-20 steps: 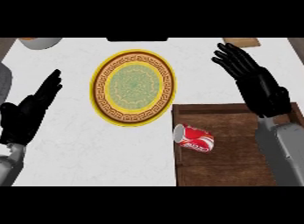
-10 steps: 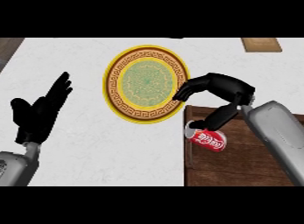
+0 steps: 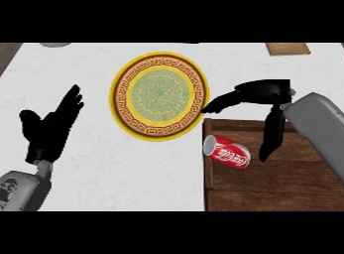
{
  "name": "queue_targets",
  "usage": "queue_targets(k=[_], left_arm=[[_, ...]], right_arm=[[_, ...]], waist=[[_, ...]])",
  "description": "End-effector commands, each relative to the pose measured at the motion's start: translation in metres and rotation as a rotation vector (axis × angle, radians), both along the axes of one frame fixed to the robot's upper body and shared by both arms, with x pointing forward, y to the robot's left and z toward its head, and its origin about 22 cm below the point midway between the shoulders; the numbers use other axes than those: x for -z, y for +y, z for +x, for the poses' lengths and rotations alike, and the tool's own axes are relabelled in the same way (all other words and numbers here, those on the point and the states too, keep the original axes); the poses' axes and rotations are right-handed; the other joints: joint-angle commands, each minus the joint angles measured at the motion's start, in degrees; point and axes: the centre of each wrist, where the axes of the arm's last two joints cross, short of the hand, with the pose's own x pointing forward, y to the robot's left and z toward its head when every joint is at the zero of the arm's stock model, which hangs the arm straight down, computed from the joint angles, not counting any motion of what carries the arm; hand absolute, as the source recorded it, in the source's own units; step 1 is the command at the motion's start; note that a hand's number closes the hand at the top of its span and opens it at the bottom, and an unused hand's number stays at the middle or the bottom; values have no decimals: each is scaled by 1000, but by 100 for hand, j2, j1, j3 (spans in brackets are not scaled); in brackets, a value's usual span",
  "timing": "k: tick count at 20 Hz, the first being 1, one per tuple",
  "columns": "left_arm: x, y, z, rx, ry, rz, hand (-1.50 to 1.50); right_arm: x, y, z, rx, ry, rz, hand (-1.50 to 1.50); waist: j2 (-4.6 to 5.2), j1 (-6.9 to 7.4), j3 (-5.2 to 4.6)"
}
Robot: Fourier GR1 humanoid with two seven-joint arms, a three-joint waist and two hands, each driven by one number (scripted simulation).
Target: Pick the can from the tray and place it in the plate
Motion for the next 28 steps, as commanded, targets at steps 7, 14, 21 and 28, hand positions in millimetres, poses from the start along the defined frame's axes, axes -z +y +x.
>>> queue_targets(k=[7,14,21,28], left_arm=[[7,6,0,-6,-2,-4,0],[9,0,-1,-28,-1,9,0],[17,20,-2,-31,5,-6,0],[0,10,12,-19,4,-2,0]], right_arm=[[-20,48,15,-250,-38,-181,-150],[-23,76,3,-394,-66,-339,-150],[-8,90,-4,-468,-185,-497,-150],[27,108,-23,-577,-195,-565,-150]], waist=[[-31,-55,0],[-68,-135,-2],[-46,-101,-4],[-57,-170,-3]])
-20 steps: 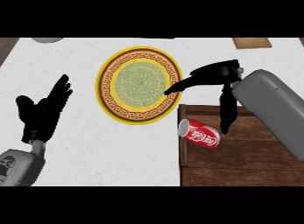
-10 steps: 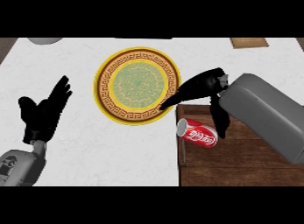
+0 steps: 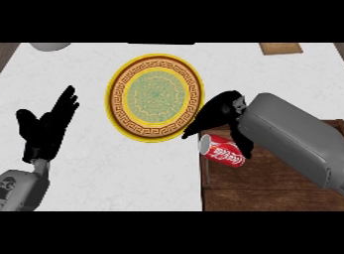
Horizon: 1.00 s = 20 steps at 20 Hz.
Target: Pick the can from the tray and place it in the plate
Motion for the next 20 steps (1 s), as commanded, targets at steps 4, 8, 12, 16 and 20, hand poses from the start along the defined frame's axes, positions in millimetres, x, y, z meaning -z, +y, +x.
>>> queue_targets(k=[4,8,12,16,20], left_arm=[[6,-7,-8,-6,12,-4,0],[1,12,-6,-6,-2,9,0],[-1,-5,-3,-10,-3,14,0],[-5,-5,-8,-1,9,1,0],[11,14,-13,-5,29,-7,0]], right_arm=[[7,6,-4,-100,125,-91,-150],[32,11,-6,-105,85,-96,-150],[34,16,-10,-119,77,-94,-150],[48,6,-2,-124,50,-109,-150],[51,10,-17,-194,71,-170,-150]], waist=[[-30,-52,-1],[-10,-25,0],[-24,-59,0],[-14,-1,2],[-25,-74,-5]])
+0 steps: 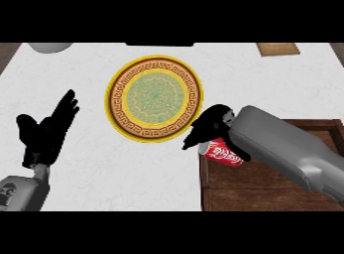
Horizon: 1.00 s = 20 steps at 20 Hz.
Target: Pick the can from the tray and place it in the plate
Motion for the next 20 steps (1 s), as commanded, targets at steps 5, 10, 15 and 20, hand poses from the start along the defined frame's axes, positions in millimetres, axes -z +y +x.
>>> queue_targets(k=[5,10,15,20], left_arm=[[-2,1,1,4,-12,-23,0],[7,-12,-8,-20,-5,-4,0],[-15,29,-7,-20,-22,7,0],[1,6,-2,-30,11,3,0]], right_arm=[[29,-20,-18,-126,223,-69,150],[24,-10,-21,-123,261,-43,150],[15,-15,-21,-75,195,63,150],[7,51,-5,346,-110,362,150]], waist=[[75,6,12],[40,-44,9],[24,-69,10],[-28,-195,11]])
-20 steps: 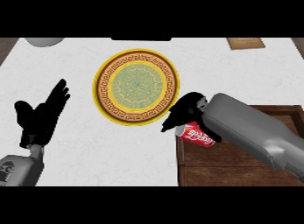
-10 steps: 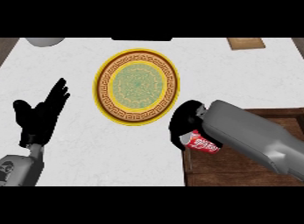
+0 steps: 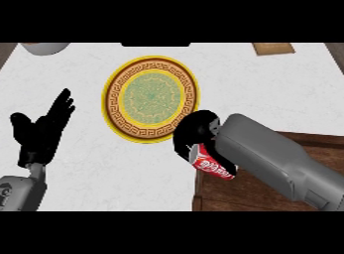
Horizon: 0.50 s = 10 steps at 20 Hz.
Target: Pick the can from the tray and place it in the plate
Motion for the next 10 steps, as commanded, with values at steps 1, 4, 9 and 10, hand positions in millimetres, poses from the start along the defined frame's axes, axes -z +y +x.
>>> queue_targets(k=[1,4,9,10], left_arm=[[1,3,-1,-12,13,3,0],[3,5,-3,-14,21,1,0],[6,-1,-1,-2,33,-2,0],[9,0,-4,-11,48,-6,0]], right_arm=[[-6,23,10,294,-114,171,150],[-26,42,15,464,-244,286,150],[-70,91,7,718,-517,528,150],[-80,96,6,762,-592,559,150]], waist=[[-47,-75,40],[-123,-45,34],[-212,-67,26],[-237,17,17]])
